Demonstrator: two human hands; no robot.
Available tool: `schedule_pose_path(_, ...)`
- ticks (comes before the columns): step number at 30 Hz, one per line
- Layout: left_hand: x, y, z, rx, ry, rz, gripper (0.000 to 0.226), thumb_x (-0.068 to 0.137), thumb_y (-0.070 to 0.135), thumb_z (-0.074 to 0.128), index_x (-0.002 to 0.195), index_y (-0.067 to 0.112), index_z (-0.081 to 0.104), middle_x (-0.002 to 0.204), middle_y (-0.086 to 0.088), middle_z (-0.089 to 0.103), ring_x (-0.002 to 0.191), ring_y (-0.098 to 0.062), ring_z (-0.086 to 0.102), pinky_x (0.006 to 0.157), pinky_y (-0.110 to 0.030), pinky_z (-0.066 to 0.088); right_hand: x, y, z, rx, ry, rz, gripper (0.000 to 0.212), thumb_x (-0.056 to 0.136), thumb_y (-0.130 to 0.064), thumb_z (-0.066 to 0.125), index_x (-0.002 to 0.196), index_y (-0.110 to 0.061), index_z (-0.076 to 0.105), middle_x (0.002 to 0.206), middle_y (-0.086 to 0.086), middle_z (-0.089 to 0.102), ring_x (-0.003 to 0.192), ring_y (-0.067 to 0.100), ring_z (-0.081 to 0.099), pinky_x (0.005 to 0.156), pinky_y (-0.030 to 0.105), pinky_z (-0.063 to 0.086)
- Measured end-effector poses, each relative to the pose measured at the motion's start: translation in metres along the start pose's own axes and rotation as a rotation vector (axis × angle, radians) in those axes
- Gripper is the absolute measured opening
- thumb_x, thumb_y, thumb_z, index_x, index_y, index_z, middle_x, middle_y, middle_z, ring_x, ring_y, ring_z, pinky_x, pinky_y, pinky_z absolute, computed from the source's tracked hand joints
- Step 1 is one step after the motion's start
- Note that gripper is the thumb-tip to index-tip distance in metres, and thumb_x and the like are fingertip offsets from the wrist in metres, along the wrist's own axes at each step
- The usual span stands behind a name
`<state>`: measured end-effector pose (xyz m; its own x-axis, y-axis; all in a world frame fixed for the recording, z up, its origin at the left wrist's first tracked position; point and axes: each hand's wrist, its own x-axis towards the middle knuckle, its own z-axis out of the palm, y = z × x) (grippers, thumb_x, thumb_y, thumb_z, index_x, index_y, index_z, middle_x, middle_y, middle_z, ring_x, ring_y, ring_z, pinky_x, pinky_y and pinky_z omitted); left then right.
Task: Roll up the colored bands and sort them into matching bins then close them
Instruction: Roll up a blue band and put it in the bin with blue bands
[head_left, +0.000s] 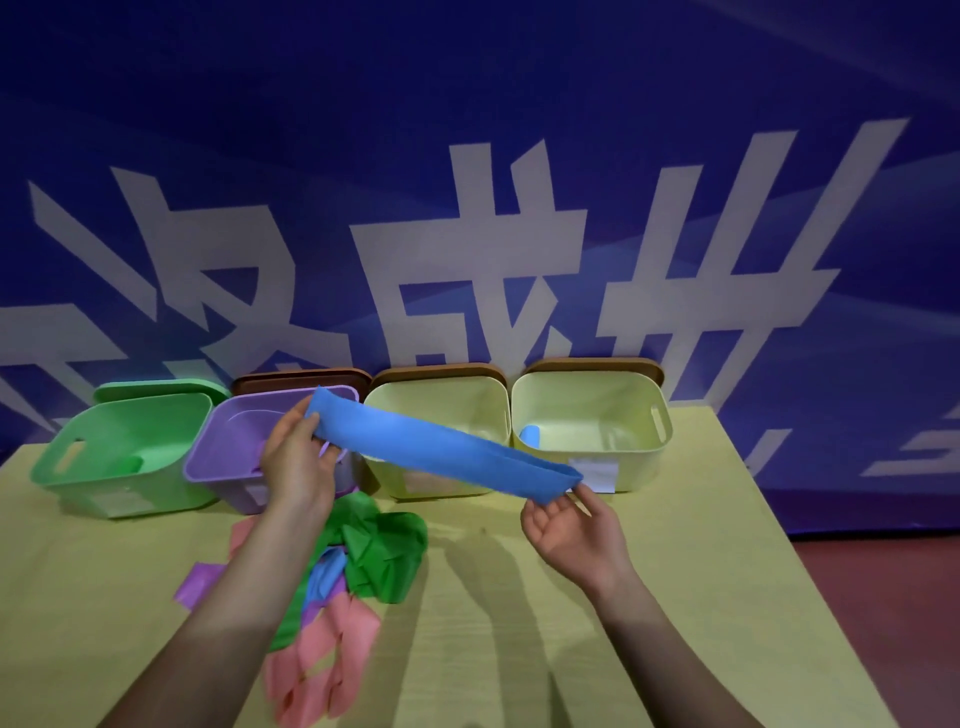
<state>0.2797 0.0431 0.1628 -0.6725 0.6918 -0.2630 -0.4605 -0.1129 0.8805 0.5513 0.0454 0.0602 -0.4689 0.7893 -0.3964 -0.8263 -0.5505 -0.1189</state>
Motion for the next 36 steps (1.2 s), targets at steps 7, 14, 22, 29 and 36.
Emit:
schedule_pose_path(7,-0.033,0.005,0.011,0.143,-0.34,0.065,0.022,0.096,0.003,0.048,0.114,0.01,0.058,0.105,-0.007,0.068,0.09,-0.016,0.065,0.07,-0.02,0.055,0.003,0.017,-0.015,-0.662,0.38,0.13,0.016,0.088,-0.02,0.061,0.096,-0.006,0.062,0.084,0.007,0.067,0.072,0.021,0.066,0.064,0.027,0.054)
schedule_pose_path(14,-0.08,0.002,0.025,0.336,-0.573,0.065,0.014,0.092,0.007,0.056,0.093,0.017,0.065,0.079,0.001,0.07,0.074,-0.013,0.061,0.067,-0.025,0.047,-0.002,0.029,0.019,-1.508,0.346,-0.442,0.015,0.093,-0.025,0.06,0.087,-0.012,0.065,0.087,-0.003,0.067,0.082,0.011,0.059,0.075,0.021,0.045)
schedule_pose_path(22,-0.084,0.007,0.015,0.405,-0.547,0.194,0.026,0.088,0.008,0.063,0.078,0.029,0.072,0.081,-0.002,0.064,0.078,-0.013,0.057,0.069,-0.026,0.047,-0.029,0.057,0.092,-1.417,-0.167,-0.73,0.013,0.091,-0.022,0.059,0.094,-0.019,0.071,0.094,-0.011,0.071,0.091,0.006,0.064,0.079,0.018,0.049)
schedule_pose_path(29,-0.084,0.011,0.004,0.321,-0.597,0.167,0.013,0.073,0.03,0.07,0.086,0.03,0.072,0.089,-0.005,0.064,0.084,-0.015,0.059,0.074,-0.028,0.047,-0.032,0.075,0.104,-1.451,-0.211,-0.854,0.029,0.094,-0.011,0.054,0.069,-0.025,0.056,0.063,-0.018,0.054,0.064,0.0,0.048,0.063,0.011,0.036)
schedule_pose_path(36,-0.086,0.0,0.004,0.125,-0.645,-0.227,0.048,0.07,0.042,0.076,0.1,0.006,0.066,0.109,-0.012,0.062,0.105,-0.024,0.058,0.094,-0.035,0.043,-0.039,0.076,0.12,-1.446,-0.279,-0.826,0.041,0.097,-0.008,0.048,0.061,-0.026,0.041,0.055,-0.015,0.037,0.057,0.002,0.033,0.057,0.013,0.029)
